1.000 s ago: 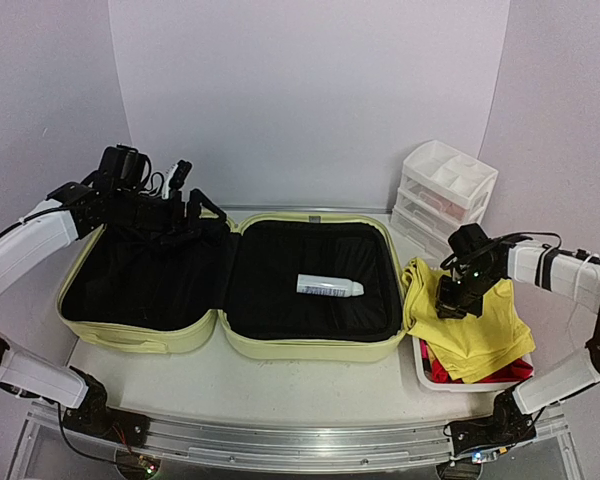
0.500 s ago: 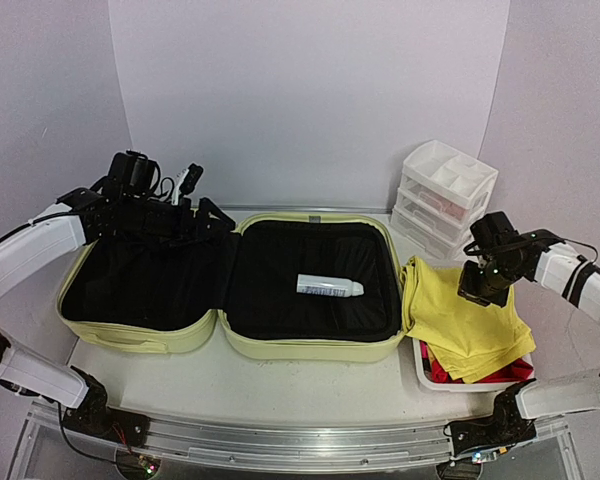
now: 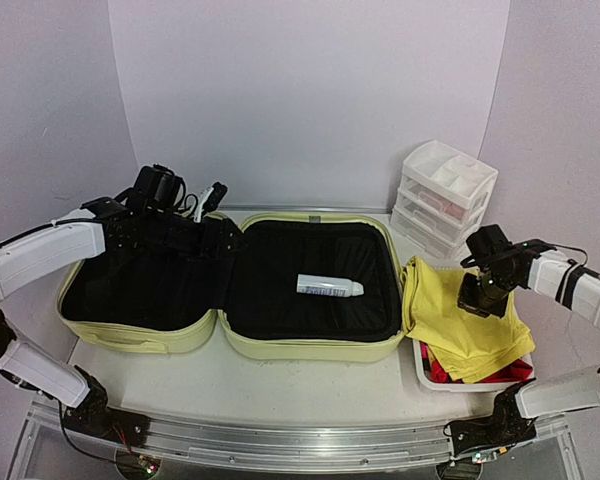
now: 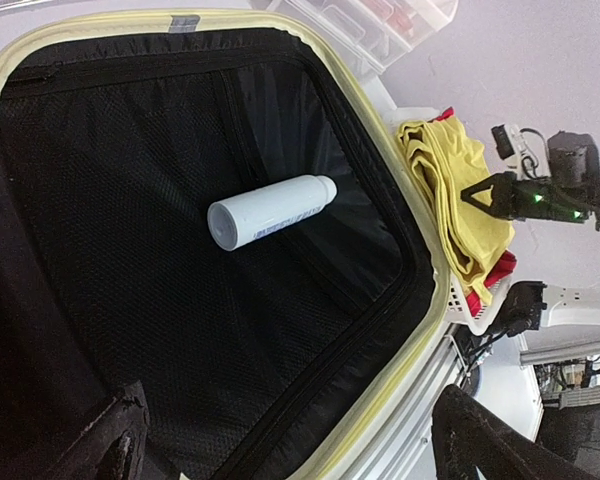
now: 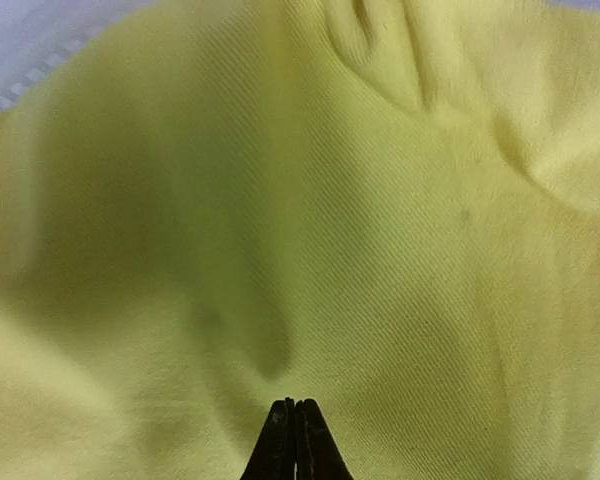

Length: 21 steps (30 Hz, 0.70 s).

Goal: Open, take out, and arrange the luggage
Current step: Pick up the makeup from the center of the board.

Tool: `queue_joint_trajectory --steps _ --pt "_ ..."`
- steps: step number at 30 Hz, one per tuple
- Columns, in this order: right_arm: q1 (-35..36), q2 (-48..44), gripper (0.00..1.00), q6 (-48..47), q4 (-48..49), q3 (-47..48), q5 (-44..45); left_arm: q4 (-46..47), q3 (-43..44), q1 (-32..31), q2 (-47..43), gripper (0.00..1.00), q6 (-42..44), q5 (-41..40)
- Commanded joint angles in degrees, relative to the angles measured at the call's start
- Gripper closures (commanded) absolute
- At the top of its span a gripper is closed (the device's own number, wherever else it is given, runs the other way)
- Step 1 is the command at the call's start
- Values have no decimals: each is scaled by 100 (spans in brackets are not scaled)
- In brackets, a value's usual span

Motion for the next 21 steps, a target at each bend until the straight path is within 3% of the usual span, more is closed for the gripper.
queue_joint_trajectory --steps 1,13,21 --pt "-14 -419 94 -903 53 708 -301 290 -69 -101 -19 1 154 -348" --pt "54 74 80 -1812 152 1725 -2105 -678 69 -131 -451 1 332 -1349" --pt "950 532 72 -2177 406 2056 -2182 -930 35 -142 -646 1 141 -1360"
